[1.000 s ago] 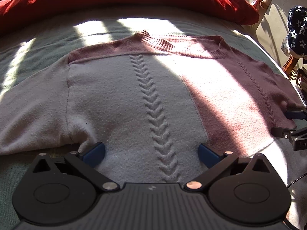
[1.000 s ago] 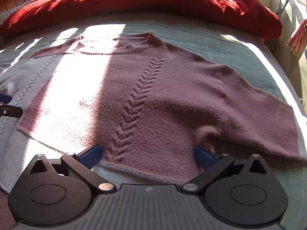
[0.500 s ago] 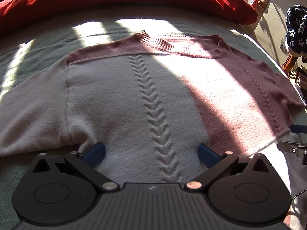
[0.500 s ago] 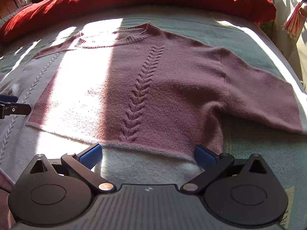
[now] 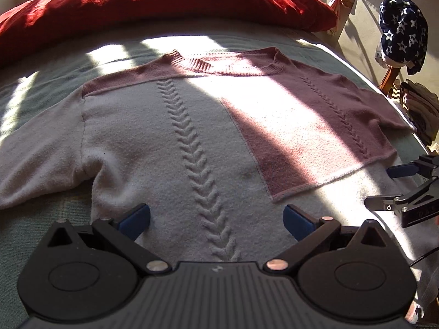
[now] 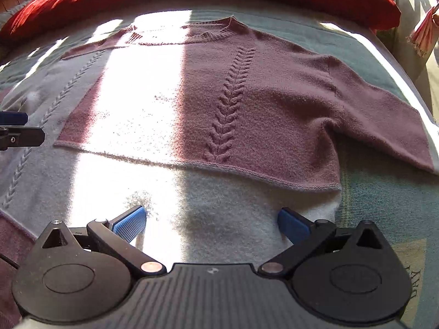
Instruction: Fold clothes
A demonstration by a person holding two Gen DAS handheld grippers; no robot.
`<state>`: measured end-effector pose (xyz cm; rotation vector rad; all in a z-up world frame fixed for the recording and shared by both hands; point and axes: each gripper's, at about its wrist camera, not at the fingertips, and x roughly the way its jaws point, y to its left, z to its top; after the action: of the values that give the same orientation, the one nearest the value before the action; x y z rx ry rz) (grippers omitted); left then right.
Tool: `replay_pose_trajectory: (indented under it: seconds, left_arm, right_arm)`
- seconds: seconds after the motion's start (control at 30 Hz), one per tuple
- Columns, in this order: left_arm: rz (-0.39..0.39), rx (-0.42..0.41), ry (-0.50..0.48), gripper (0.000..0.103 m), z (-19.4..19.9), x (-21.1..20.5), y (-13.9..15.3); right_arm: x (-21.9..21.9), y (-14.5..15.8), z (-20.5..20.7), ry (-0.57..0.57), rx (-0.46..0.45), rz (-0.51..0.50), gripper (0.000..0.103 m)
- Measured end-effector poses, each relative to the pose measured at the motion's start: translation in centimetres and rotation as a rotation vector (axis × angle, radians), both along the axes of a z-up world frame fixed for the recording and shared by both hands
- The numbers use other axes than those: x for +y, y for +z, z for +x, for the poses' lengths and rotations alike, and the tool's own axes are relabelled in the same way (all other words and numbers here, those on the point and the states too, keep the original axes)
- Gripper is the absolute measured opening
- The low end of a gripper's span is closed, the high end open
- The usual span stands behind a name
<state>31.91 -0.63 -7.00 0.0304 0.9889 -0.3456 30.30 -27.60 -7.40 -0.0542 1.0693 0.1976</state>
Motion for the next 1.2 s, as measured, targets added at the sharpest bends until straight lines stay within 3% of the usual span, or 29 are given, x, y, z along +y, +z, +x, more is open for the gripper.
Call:
replay_pose_trajectory:
  seconds: [0.23, 0.4, 0.57, 0.7, 0.8, 0.9, 1.03, 1.2]
  left_arm:
    - [-0.030, 0.049, 0.064, 0.102, -4.5, 1.8, 0.8]
    - [-0.060, -0.062, 0.052, 0.102, -1.4, 2.5, 2.5]
    - [-0.065, -0.115, 0.009, 0.102, 3.2, 1.8, 1.7]
    - [-0.099, -0.033, 0.047, 0.102, 3.1, 2.7, 0.2]
    - [-0.132, -0.020, 0.063, 0.102, 1.2, 3.5, 0.6]
    - [-0.177, -0.096, 0.113, 0.102, 1.0, 5.4, 2.5]
    - [-0.121, -0.197, 0.220, 0.102, 4.3, 8.5, 3.6]
    - [-0.129, -0.084, 0.340, 0.102, 7.6, 12.6, 0.1]
  right_arm:
    - [-0.3, -0.2, -0.3, 0.012, -0.019, 0.014, 0.103]
    - [-0.1, -0.3, -0.5, 0.007, -0.039, 0.000, 0.103]
    - [0.0, -0.2, -0.5, 0.005, -0.037, -0.007, 0.103]
    - [0.1, -0.2, -0.5, 0.006, -0.042, -0.008, 0.103]
    - [0.1, -0.3, -0.7, 0.007, -0.049, -0.007, 0.103]
    - [0.0, -0.2, -0.7, 0.006, -0.052, -0.004, 0.103]
    - [0.2, 0.1, -0.5, 0.002, -0.036, -0.017, 0.103]
    - [1.2, 1.0, -0.3, -0.008, -0.024, -0.024, 0.103]
